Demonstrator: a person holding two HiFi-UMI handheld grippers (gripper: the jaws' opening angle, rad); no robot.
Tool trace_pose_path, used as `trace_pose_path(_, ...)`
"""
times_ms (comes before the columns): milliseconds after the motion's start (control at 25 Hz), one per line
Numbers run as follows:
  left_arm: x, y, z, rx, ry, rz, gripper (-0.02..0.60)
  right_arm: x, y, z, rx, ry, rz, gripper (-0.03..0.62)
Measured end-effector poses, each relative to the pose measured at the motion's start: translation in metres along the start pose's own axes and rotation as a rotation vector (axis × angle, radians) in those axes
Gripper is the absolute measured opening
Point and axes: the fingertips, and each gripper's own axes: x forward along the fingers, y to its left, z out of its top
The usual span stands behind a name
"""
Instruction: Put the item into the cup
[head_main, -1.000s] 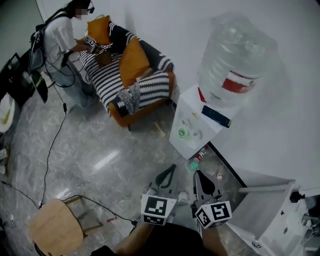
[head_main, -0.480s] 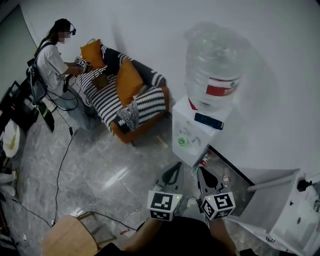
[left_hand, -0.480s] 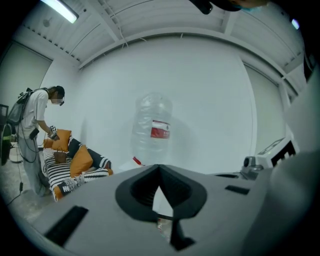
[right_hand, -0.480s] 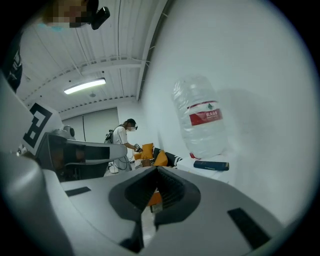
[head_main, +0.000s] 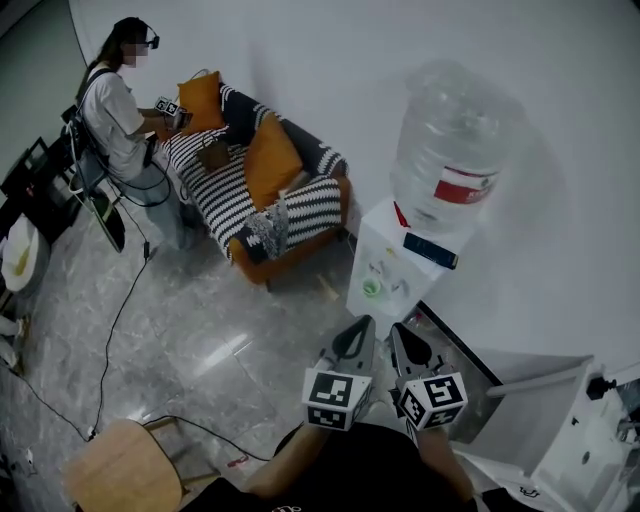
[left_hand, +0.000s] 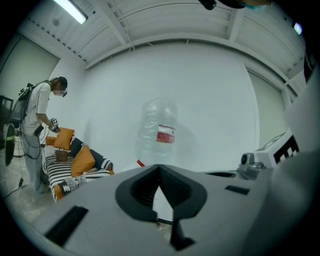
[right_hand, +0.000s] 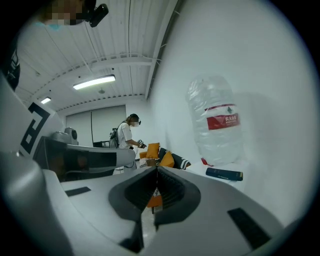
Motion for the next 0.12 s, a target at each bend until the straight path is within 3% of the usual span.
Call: trace_pose_path(120, -0.0011, -0.0015, 0.0012, 0.015, 0.005, -0.021, 0.014, 0.0016, 0.0048, 0.0005, -0.008, 0.005, -0.001, 0.011)
